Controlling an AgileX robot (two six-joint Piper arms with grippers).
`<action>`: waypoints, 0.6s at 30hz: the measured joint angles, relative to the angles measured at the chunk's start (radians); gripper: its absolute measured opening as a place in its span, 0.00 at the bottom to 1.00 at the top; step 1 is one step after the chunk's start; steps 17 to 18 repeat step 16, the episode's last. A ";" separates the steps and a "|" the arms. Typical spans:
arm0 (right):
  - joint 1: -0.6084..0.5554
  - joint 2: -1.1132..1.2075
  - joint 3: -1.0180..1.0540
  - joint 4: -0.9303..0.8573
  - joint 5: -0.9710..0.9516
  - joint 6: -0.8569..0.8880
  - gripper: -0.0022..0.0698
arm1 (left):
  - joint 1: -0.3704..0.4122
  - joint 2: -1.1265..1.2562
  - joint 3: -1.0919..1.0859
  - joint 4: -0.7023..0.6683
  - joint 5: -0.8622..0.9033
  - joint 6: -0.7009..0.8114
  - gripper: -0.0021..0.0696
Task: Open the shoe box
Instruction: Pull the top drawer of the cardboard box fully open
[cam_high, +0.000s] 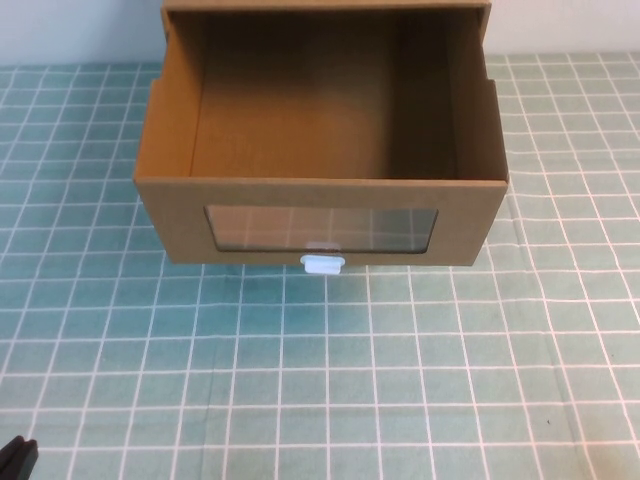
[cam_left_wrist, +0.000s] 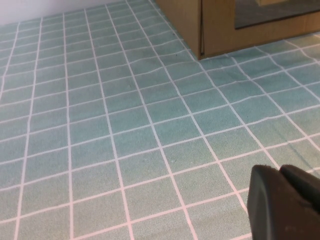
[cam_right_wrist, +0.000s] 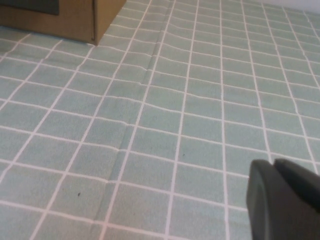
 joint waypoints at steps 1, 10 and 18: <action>0.000 0.000 0.000 0.002 0.000 -0.004 0.01 | 0.000 0.000 0.000 0.000 0.000 0.000 0.02; 0.000 0.000 0.000 0.010 0.000 -0.011 0.01 | 0.000 0.000 0.000 0.000 0.000 0.000 0.02; 0.000 0.000 0.000 0.013 0.000 -0.011 0.01 | 0.000 0.000 0.000 0.000 0.000 0.000 0.02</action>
